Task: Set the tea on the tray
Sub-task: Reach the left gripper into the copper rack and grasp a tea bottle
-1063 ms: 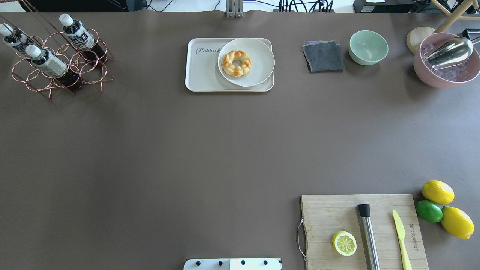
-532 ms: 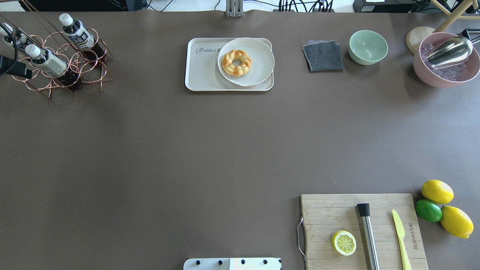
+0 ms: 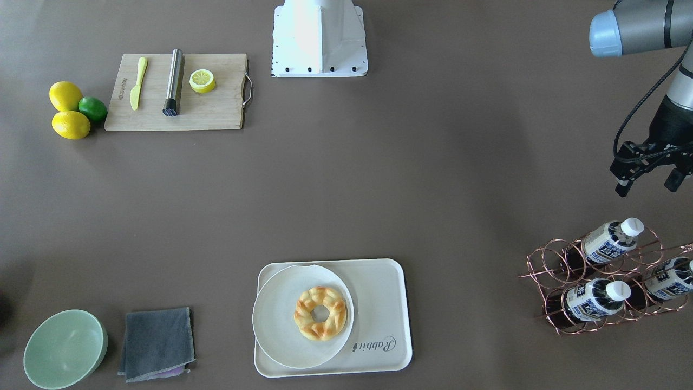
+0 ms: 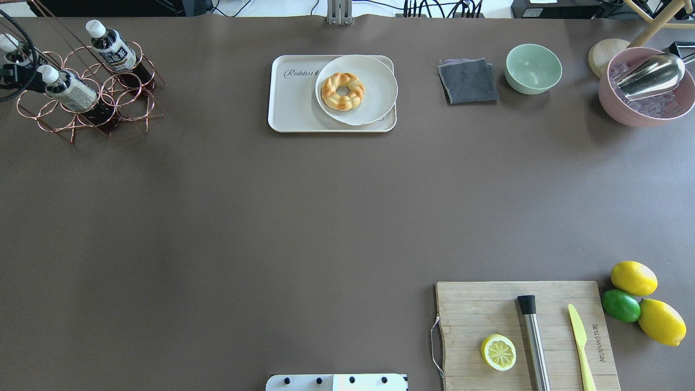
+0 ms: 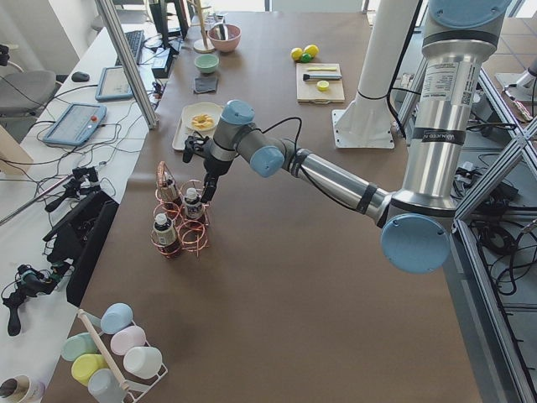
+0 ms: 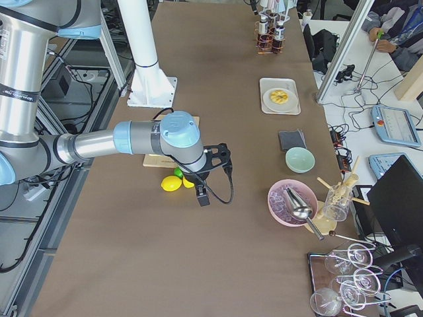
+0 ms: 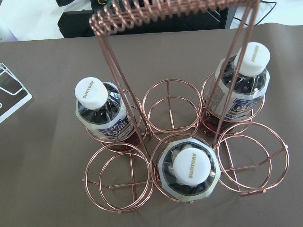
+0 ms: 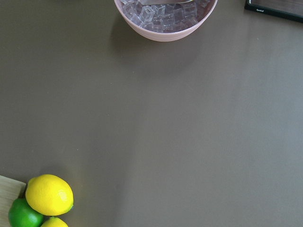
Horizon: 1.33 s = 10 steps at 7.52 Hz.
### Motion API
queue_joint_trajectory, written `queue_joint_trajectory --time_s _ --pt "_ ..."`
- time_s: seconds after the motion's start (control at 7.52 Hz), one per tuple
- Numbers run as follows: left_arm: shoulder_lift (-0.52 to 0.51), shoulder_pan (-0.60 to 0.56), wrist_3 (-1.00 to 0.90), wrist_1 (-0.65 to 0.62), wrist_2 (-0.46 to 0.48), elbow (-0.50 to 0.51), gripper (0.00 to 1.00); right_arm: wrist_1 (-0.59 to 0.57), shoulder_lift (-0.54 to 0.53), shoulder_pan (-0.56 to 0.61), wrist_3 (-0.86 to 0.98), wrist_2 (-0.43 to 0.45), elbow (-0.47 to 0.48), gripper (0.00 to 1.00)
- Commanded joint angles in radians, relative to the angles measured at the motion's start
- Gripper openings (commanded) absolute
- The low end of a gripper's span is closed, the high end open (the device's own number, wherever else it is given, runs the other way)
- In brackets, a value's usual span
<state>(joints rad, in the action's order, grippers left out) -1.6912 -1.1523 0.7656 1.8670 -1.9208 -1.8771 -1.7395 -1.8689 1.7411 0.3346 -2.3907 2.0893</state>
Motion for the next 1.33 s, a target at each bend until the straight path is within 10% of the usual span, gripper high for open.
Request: queue_joint_trajectory --time_s 0.0,1.2 --pt "-0.036 0.057 0.113 0.056 0.006 0.027 0.93 0.000 0.014 -0.005 0.000 0.005 -0.003 1.00" --pt "-0.047 0.059 0.098 0.161 0.042 0.116 0.86 0.000 0.013 -0.003 0.000 -0.005 0.000 1.00"
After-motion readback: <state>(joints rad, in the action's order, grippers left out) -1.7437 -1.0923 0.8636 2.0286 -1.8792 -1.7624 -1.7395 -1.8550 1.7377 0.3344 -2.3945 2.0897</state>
